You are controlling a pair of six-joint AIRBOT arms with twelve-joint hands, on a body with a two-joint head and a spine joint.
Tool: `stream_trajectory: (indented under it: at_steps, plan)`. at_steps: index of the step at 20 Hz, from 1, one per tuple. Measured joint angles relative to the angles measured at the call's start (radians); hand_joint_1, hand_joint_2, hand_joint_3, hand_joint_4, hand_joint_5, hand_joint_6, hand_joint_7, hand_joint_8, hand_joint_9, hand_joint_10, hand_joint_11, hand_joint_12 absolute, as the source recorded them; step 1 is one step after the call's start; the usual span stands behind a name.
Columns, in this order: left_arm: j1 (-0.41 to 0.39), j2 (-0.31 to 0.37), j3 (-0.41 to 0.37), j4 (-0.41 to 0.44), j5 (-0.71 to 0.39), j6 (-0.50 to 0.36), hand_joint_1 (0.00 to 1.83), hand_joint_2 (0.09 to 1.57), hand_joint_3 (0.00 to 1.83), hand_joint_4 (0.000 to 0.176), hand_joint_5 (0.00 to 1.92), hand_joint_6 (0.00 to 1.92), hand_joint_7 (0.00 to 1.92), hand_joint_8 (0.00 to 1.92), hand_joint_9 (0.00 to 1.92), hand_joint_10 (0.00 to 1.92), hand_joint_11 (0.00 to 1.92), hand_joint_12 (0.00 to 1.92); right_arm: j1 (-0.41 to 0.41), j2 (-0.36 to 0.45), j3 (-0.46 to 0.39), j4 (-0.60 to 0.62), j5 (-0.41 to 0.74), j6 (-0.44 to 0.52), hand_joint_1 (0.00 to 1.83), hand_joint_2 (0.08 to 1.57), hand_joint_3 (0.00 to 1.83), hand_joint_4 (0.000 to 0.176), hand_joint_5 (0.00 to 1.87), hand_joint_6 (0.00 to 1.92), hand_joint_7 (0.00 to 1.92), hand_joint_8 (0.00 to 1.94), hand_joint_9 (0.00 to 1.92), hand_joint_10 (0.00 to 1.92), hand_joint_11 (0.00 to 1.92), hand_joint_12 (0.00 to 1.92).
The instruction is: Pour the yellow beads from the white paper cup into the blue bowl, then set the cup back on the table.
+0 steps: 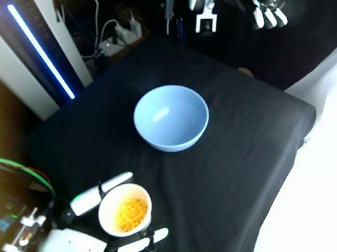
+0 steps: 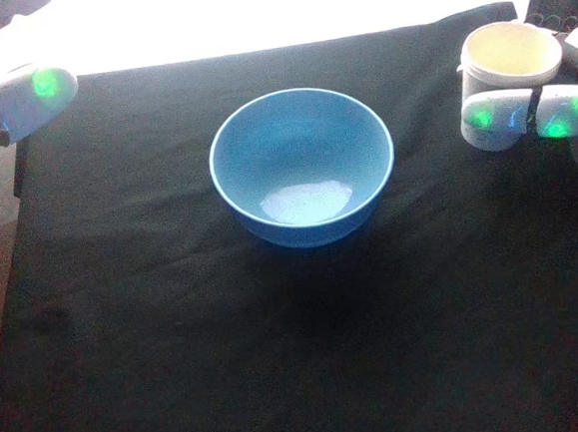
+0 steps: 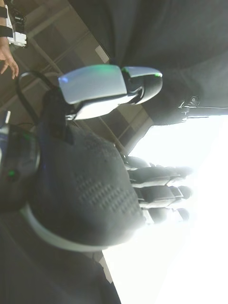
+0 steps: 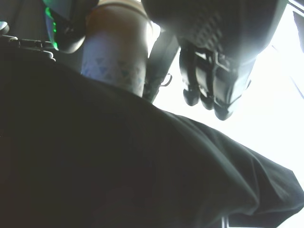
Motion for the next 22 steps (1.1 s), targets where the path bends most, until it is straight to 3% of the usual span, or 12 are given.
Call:
stream_trajectory:
  at_steps: [3,4,5,6,7,15,22]
  plan:
    - [0.0,0.0,0.0,0.001,0.0,0.0,0.52,1.03,0.0,0.0,0.13,0.0,0.49,0.0,0.27,0.0,0.0,0.23,0.0,0.0,0.002,-0.006,0.0,0.002,0.69,1.01,0.01,0.166,0.94,0.01,0.25,0.0,0.0,0.0,0.0,0.0]
    - [0.0,0.0,0.0,0.0,0.0,0.0,0.51,1.04,0.0,0.0,0.12,0.0,0.48,0.0,0.25,0.0,0.0,0.22,0.004,0.0,0.004,-0.012,-0.003,0.003,0.94,1.1,0.0,0.172,0.96,0.79,0.27,0.01,0.0,0.0,0.0,0.0]
    - [0.001,0.0,0.0,0.0,0.0,0.0,0.51,1.04,0.0,0.0,0.12,0.0,0.48,0.0,0.25,0.0,0.0,0.22,0.005,0.0,0.004,-0.015,-0.002,0.003,0.94,1.1,0.0,0.172,0.96,0.79,0.27,0.01,0.0,0.0,0.0,0.0]
    - [0.0,0.0,0.0,0.002,0.0,0.0,0.52,1.03,0.0,0.0,0.12,0.0,0.5,0.01,0.25,0.0,0.0,0.21,0.008,0.0,0.004,-0.02,0.001,0.008,0.96,1.14,0.01,0.175,0.9,1.05,0.28,0.01,0.03,0.01,0.0,0.0]
    - [0.001,-0.002,0.0,0.002,0.001,0.0,0.51,1.03,0.0,0.0,0.12,0.0,0.52,0.01,0.27,0.01,0.0,0.2,0.013,0.0,0.004,-0.03,0.008,0.013,0.96,1.15,0.01,0.176,0.89,1.1,0.29,0.01,0.05,0.01,0.0,0.0]
    - [0.002,-0.015,0.008,0.004,0.016,0.0,0.56,1.05,0.0,0.001,0.12,0.0,0.5,0.0,0.26,0.0,0.0,0.24,0.017,0.024,-0.016,-0.078,0.009,0.014,0.96,1.16,0.0,0.176,0.88,1.13,0.37,0.01,0.1,0.02,0.0,0.0]
    - [0.002,-0.027,0.013,0.008,0.023,0.0,0.55,1.03,0.0,0.001,0.13,0.0,0.54,0.0,0.3,0.0,0.0,0.27,0.034,0.054,-0.039,-0.119,0.019,0.014,1.01,1.12,0.0,0.176,0.97,0.98,0.44,0.01,0.11,0.01,0.0,0.0]
